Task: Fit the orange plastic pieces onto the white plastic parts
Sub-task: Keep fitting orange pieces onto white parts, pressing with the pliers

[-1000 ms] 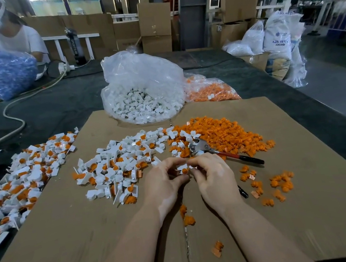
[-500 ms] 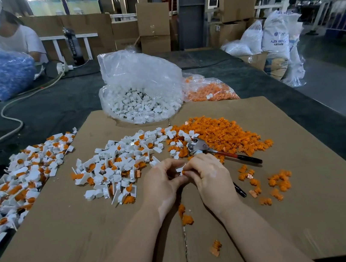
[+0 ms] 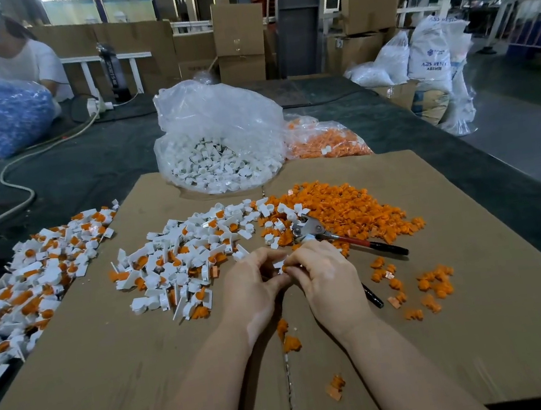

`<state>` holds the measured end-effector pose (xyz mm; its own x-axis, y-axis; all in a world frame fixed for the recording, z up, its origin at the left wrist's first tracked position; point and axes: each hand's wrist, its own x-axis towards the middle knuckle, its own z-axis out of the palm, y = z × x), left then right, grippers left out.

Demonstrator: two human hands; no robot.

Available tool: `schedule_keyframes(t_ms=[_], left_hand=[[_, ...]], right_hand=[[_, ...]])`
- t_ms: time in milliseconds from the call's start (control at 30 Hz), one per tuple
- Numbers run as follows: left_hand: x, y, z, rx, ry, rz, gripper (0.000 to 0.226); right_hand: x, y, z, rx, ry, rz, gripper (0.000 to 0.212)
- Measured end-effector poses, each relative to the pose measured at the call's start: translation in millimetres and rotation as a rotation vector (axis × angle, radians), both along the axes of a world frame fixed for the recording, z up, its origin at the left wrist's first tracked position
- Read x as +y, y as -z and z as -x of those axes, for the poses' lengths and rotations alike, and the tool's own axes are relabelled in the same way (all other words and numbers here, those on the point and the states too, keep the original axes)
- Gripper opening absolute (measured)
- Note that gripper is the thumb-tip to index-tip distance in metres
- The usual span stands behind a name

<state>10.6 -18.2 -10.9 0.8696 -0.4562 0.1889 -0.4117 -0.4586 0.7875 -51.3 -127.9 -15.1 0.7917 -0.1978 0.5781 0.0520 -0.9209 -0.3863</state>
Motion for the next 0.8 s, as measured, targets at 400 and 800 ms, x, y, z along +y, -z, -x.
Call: schedule_keyframes(t_ms=[400,800], left_hand=[[-0.3,0.2,-1.2,-0.022,0.0,-0.006,0.031],[-0.1,-0.4,-0.1,-0.013,0.001,0.019,0.03]], right_hand=[[0.2,1.0,-0.7,0.001,0.01,0.001,0.006],[0.7,1.7,-0.3,0.008,0.02,0.0,0.009]])
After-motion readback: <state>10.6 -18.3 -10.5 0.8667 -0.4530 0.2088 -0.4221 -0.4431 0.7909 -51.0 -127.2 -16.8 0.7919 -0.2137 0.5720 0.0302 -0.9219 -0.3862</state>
